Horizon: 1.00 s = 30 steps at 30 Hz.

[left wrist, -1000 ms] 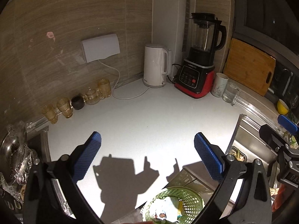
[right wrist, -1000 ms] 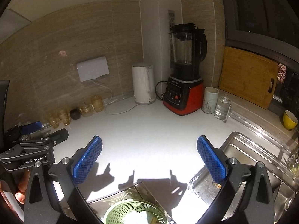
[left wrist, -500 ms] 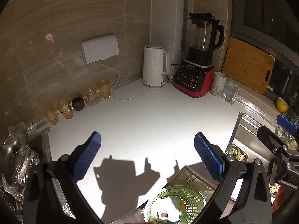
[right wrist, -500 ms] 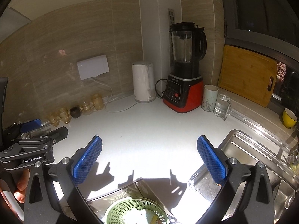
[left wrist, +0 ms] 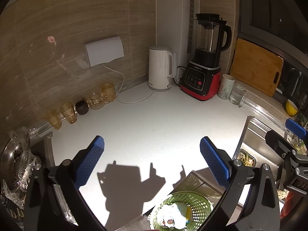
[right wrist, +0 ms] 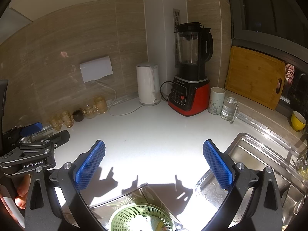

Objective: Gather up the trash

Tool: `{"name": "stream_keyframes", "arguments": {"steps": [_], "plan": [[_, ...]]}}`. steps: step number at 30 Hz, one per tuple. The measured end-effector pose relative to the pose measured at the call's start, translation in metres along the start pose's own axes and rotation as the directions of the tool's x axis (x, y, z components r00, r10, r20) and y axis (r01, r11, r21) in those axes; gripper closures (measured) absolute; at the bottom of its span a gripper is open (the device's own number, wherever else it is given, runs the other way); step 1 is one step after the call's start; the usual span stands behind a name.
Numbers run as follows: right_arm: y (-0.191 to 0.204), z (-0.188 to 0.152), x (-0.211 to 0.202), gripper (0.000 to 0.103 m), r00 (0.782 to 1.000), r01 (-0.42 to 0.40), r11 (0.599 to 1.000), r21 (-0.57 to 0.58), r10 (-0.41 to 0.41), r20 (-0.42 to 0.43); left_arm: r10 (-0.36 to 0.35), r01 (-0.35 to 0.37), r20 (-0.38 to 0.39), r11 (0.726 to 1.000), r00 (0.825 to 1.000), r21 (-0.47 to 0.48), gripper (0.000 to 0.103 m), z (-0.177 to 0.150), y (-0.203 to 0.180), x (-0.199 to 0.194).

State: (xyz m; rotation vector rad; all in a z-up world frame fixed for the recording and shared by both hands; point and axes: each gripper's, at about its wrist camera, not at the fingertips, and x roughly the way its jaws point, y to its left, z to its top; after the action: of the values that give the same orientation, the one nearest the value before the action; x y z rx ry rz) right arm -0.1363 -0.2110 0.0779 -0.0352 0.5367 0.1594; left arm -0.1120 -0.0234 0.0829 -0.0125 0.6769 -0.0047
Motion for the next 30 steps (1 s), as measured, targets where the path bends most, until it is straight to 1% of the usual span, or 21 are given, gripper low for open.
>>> {"name": "stream_keyframes", "arguments": {"steps": [20,30], "plan": [[0.0014,-0.0057,0.0007,0.002,1.0,0.001,1.0,0.002,-0.001,-0.01,0.004,-0.004,0.009,1.0,1.0,0.019,0.008,-0.0003,0.0053,0.0025],[0.0022,-0.0052,0.0027,0.002,1.0,0.004,1.0,0.002,-0.004,-0.011,-0.005,0.005,-0.008,1.0,1.0,0.02,0.008,-0.0003,0.0054,0.0081]]}}
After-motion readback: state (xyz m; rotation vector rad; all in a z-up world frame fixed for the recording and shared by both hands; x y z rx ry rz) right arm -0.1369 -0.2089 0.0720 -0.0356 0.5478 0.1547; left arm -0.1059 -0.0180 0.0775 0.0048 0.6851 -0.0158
